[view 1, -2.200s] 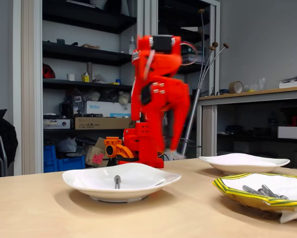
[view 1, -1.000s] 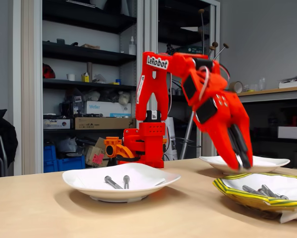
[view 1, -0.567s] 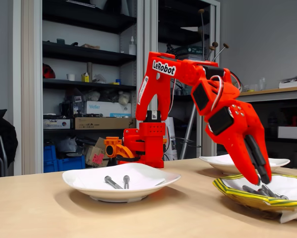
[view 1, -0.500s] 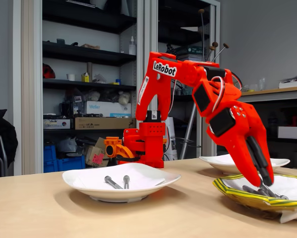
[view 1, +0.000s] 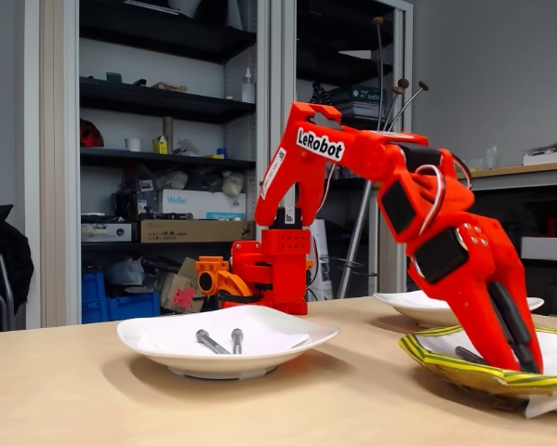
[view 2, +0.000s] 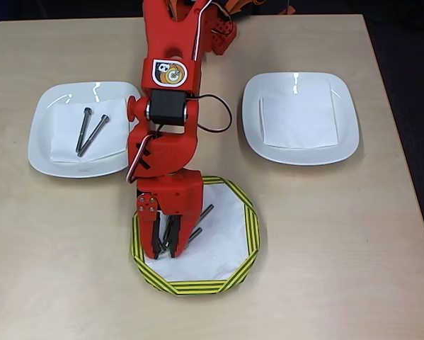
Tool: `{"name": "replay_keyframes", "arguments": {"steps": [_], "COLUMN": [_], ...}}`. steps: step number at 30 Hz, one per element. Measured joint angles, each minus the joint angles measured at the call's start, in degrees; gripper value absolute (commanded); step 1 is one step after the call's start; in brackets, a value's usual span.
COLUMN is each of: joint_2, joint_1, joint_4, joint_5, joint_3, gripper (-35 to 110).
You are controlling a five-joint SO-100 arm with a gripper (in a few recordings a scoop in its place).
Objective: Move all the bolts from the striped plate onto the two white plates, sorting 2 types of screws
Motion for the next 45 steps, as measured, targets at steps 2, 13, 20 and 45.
{"name": "replay_keyframes", "arguments": {"steps": [2,13,20,45], "joint_2": [-0.79,-1.58,-0.44,4.13], "joint_1": [0.00,-0.09,-0.70,-0.35], "joint_4": [-0.18,3.34,6.77,18.63], "joint_5": [0.26,0.18,2.02,-9.58], "joint_3": [-0.88,-2.64,-1.05,1.05], "gripper": [8,8,7,7]}}
